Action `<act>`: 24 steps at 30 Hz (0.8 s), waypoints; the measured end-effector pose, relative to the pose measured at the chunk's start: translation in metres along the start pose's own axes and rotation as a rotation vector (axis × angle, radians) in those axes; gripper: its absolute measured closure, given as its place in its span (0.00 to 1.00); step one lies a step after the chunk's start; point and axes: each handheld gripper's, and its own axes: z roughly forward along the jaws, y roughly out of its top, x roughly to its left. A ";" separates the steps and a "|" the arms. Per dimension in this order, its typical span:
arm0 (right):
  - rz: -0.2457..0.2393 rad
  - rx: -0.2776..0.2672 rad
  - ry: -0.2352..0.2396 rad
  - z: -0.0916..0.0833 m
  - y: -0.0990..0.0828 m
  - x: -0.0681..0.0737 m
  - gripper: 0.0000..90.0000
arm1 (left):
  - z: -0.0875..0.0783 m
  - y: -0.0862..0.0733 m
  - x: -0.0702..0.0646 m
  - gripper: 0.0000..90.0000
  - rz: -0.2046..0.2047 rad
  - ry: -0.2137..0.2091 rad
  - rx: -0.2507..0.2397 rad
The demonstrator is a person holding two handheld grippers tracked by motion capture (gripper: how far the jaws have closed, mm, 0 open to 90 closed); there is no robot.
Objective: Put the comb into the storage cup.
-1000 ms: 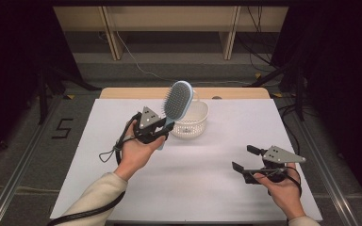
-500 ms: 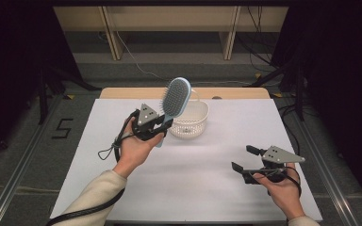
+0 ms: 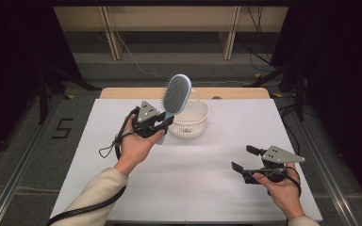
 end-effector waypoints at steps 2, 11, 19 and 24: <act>0.000 -0.001 0.000 0.000 0.000 0.000 0.17 | 0.001 0.001 0.000 0.77 0.003 -0.001 -0.002; 0.000 0.003 -0.001 0.000 0.000 0.000 0.17 | 0.004 0.002 -0.001 0.77 0.010 0.001 -0.016; -0.001 0.004 0.000 0.000 0.000 0.000 0.17 | 0.006 0.002 -0.001 0.78 0.023 0.006 -0.024; -0.001 0.004 0.000 0.000 0.000 0.000 0.17 | 0.009 0.002 -0.001 0.77 0.015 0.004 -0.033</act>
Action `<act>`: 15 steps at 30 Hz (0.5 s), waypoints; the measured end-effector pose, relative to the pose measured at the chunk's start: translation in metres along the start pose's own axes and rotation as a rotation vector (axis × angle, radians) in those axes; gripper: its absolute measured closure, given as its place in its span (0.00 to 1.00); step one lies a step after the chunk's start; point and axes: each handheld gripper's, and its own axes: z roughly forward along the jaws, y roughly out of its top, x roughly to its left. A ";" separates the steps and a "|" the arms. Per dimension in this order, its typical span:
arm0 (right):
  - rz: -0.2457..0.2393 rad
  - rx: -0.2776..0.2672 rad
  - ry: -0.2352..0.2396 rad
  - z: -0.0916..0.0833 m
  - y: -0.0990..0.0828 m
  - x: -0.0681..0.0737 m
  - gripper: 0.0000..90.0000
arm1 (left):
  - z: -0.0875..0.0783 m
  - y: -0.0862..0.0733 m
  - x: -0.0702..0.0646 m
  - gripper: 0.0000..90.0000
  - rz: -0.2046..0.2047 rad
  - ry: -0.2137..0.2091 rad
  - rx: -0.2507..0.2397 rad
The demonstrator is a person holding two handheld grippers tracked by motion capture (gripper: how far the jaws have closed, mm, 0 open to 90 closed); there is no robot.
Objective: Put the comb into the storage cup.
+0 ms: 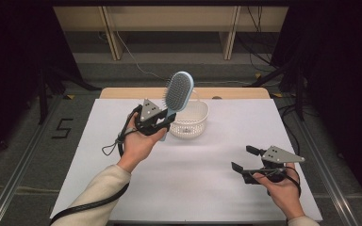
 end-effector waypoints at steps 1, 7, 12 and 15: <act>-0.001 -0.001 0.000 0.000 0.000 0.000 0.17 | 0.000 0.000 0.000 0.77 0.000 -0.001 -0.001; 0.001 0.000 0.000 0.000 0.000 0.000 0.17 | 0.002 0.001 -0.001 0.77 0.009 -0.008 -0.011; 0.000 -0.001 0.000 0.000 0.000 0.000 0.17 | 0.004 0.002 -0.001 0.77 0.006 -0.011 -0.021; 0.002 -0.001 0.001 0.000 0.000 0.000 0.17 | 0.005 0.003 -0.001 0.77 0.007 -0.012 -0.021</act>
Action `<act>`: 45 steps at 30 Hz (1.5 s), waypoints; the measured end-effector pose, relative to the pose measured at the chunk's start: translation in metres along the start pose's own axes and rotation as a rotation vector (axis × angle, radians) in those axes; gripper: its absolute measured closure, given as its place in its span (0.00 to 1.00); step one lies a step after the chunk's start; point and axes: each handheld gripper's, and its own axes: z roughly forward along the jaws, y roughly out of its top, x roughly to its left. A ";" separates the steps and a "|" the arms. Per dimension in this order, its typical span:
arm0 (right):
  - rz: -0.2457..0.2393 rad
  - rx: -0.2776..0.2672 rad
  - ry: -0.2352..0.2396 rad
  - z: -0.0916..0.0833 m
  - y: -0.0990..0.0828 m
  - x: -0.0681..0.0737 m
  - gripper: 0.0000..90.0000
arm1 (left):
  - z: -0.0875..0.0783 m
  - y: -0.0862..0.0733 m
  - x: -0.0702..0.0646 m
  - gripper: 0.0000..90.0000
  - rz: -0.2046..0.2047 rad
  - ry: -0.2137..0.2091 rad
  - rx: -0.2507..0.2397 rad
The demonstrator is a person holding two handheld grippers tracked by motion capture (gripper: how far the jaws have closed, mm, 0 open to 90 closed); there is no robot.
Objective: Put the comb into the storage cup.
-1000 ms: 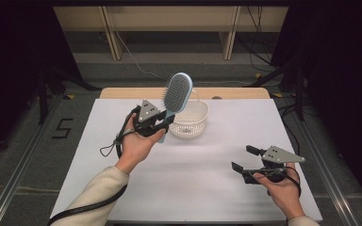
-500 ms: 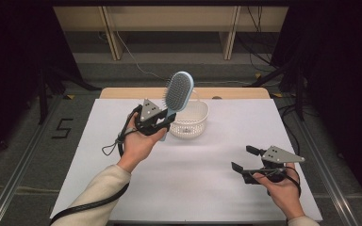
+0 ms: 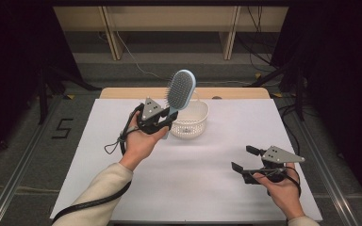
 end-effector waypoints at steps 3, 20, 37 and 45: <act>-0.001 -0.001 0.000 0.000 0.000 0.000 0.17 | 0.001 0.001 0.000 0.77 0.002 -0.001 0.000; 0.000 -0.001 0.001 0.000 0.000 0.000 0.17 | 0.006 0.004 -0.001 0.77 0.012 0.002 -0.008; -0.001 -0.001 0.001 0.000 0.000 0.000 0.17 | 0.012 0.008 0.000 0.77 0.019 -0.002 -0.018; -0.001 -0.002 0.001 0.000 0.000 0.000 0.17 | 0.015 0.009 0.001 0.77 0.019 -0.001 -0.019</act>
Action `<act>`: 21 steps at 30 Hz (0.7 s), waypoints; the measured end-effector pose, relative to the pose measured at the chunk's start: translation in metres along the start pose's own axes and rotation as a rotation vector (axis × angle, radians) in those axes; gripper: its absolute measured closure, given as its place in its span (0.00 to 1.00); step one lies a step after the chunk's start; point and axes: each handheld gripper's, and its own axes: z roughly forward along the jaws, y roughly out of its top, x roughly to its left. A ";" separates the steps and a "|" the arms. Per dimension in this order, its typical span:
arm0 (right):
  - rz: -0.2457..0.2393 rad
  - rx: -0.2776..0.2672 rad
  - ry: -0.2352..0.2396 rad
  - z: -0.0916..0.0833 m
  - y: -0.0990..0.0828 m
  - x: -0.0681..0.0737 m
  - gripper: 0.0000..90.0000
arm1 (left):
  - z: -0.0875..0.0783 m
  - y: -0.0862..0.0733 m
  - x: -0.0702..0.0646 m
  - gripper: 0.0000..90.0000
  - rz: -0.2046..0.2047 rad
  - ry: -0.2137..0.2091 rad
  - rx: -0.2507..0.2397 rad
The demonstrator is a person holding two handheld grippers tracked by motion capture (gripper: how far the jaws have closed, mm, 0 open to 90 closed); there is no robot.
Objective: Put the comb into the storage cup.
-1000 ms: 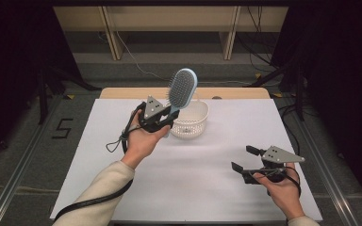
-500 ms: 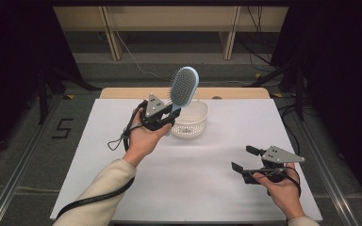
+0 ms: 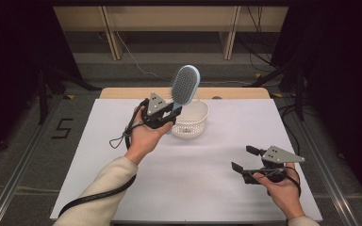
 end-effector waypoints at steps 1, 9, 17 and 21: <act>0.001 0.001 0.000 0.000 0.000 0.000 0.17 | 0.000 0.000 0.000 0.77 0.000 0.000 0.000; 0.002 0.001 0.000 0.000 0.000 0.000 0.17 | 0.003 0.002 0.001 0.77 0.002 0.003 0.000; 0.001 0.001 0.000 0.000 0.000 0.000 0.17 | 0.005 0.003 0.002 0.77 0.004 -0.001 -0.004; 0.000 0.001 0.000 0.000 0.000 0.000 0.17 | 0.006 0.004 0.003 0.77 0.002 0.000 -0.004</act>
